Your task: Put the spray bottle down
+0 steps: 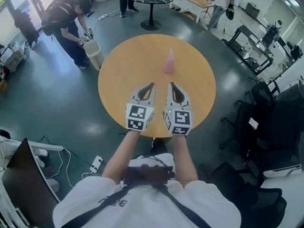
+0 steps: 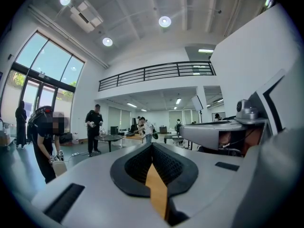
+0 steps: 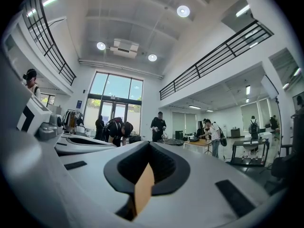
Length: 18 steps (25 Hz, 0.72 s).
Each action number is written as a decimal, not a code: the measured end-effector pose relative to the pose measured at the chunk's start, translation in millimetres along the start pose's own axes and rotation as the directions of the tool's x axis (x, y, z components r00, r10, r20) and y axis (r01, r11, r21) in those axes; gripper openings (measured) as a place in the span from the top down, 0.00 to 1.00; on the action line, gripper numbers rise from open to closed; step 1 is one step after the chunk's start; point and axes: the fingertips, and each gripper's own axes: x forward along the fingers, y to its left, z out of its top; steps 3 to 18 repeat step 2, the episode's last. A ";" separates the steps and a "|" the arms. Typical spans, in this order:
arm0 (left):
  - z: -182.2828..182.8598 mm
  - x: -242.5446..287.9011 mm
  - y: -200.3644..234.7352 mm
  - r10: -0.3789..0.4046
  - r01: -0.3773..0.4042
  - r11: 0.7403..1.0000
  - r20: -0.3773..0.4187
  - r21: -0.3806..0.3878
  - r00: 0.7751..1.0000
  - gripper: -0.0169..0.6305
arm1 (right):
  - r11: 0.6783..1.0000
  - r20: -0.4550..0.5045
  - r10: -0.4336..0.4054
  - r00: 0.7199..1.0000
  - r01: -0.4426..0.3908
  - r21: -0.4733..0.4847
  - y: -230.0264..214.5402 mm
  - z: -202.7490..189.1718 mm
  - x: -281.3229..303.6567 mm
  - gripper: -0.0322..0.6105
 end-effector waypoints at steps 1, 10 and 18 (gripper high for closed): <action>0.6 1.4 1.4 0.002 -0.002 1.000 0.000 -0.003 1.000 0.96 | 1.000 -0.003 0.000 1.000 0.000 0.000 -0.9 0.1 1.8 0.93; 1.3 2.9 2.8 0.004 -0.004 1.000 0.000 -0.005 1.000 0.96 | 1.000 -0.006 0.000 1.000 0.000 0.001 -1.9 0.2 3.6 0.93; 1.3 2.9 2.8 0.004 -0.004 1.000 0.000 -0.005 1.000 0.96 | 1.000 -0.006 0.000 1.000 0.000 0.001 -1.9 0.2 3.6 0.93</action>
